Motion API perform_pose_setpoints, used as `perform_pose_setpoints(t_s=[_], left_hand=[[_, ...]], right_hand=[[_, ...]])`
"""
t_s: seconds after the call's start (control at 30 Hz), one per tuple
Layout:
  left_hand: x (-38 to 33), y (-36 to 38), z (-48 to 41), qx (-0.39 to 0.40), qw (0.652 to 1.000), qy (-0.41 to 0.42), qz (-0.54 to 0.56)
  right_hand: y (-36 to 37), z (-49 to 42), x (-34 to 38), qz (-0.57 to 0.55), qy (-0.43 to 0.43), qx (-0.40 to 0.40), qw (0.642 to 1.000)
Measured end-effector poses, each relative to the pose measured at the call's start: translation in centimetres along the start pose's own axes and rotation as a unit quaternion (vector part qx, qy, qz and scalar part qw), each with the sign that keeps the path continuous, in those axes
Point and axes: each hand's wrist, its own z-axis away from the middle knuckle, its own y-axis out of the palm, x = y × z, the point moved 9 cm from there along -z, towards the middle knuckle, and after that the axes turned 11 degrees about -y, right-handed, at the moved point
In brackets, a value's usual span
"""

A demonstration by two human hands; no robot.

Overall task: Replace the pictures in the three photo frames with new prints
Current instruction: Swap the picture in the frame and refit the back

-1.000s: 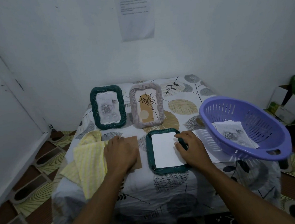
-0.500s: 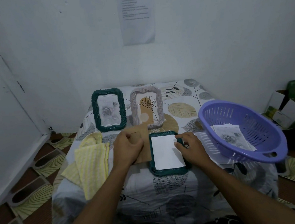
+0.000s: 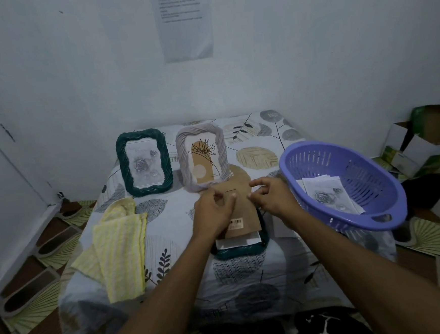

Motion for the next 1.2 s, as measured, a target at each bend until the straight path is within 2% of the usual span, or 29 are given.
perform_pose_setpoints(t_s=[0.3,0.67,0.93,1.07,1.2], left_hand=[[1.3,-1.0,-0.1,0.015,0.999,0.041,-0.009],[1.9,-1.1,0.4,0.022,0.998,0.055,-0.033],[2.1,-0.7,0.4,0.039,0.992,0.085,-0.082],[2.6,-0.8,0.0,0.015,0.983,0.086,-0.162],[3.6,-0.6,-0.2,0.029,0.985,0.077,-0.153]], right_hand=[[0.7,0.5,-1.4,0.017,0.032,0.044,0.998],[1.1,0.5,-2.3,0.069,0.035,0.047,0.996],[1.4,0.5,-2.1,0.086,0.018,0.06,0.994],[1.5,0.5,-2.0,0.102,0.009,0.065,0.993],[1.7,0.3,-1.7,0.154,-0.015,0.075,0.985]])
